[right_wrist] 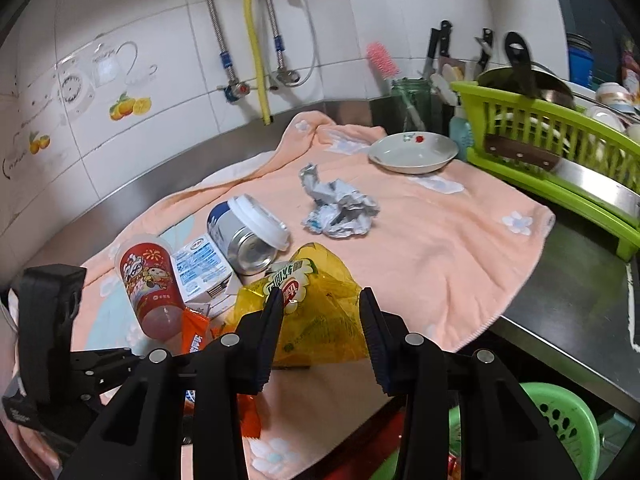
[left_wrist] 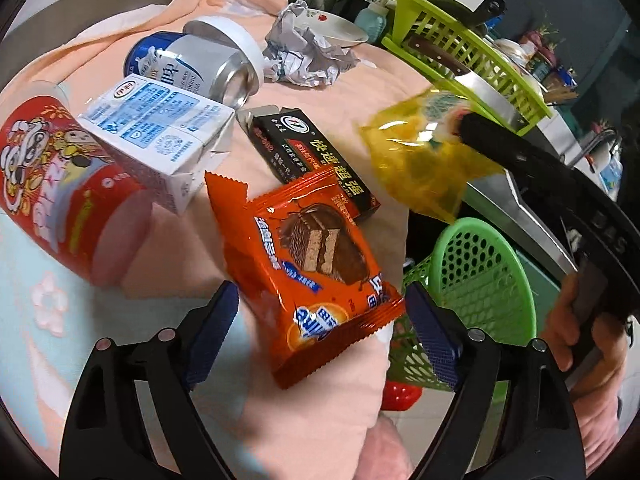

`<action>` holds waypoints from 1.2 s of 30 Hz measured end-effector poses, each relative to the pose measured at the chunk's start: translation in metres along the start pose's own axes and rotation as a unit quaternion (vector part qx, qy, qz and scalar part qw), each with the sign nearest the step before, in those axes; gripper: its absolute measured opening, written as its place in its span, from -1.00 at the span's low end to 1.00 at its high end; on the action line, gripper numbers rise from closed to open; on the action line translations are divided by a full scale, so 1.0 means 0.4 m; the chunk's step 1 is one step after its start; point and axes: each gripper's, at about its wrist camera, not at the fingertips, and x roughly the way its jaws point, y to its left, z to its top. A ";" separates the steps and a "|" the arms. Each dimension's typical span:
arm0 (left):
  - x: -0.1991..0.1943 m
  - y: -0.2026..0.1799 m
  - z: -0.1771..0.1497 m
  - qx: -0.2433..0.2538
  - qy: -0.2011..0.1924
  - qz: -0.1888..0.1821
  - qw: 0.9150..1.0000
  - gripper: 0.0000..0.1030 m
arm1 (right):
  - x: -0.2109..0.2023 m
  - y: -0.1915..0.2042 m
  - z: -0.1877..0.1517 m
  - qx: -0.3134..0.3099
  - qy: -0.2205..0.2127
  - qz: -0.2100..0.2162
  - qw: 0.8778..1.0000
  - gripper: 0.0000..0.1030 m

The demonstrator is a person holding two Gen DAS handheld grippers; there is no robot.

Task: Collect trash
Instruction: 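Drop the yellow wrapper into the basket with the right tool while the left tool drops the orange wafer packet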

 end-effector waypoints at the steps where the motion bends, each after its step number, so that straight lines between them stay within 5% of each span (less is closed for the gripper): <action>1: 0.007 -0.003 0.001 -0.002 0.002 0.003 1.000 0.63 | -0.005 -0.005 -0.001 0.001 0.000 -0.001 1.000 -0.26; 8: 0.032 -0.011 0.006 -0.009 0.000 0.011 1.000 0.63 | 0.032 -0.018 -0.038 0.001 0.030 -0.003 1.000 -0.26; 18: 0.025 0.016 0.018 -0.008 -0.006 0.007 1.000 0.23 | 0.057 -0.024 -0.061 0.013 0.036 -0.002 0.999 -0.26; 21: 0.014 0.018 0.018 -0.006 -0.011 -0.005 1.000 0.03 | 0.021 -0.033 -0.064 0.017 0.022 -0.004 1.000 -0.26; 29: -0.005 0.011 0.009 0.009 -0.020 -0.003 1.000 -0.05 | -0.113 -0.095 -0.114 0.038 0.001 -0.035 0.999 -0.26; 36: -0.053 -0.010 -0.012 0.019 -0.035 -0.024 0.999 -0.07 | -0.197 -0.187 -0.237 0.059 0.027 -0.094 0.993 -0.25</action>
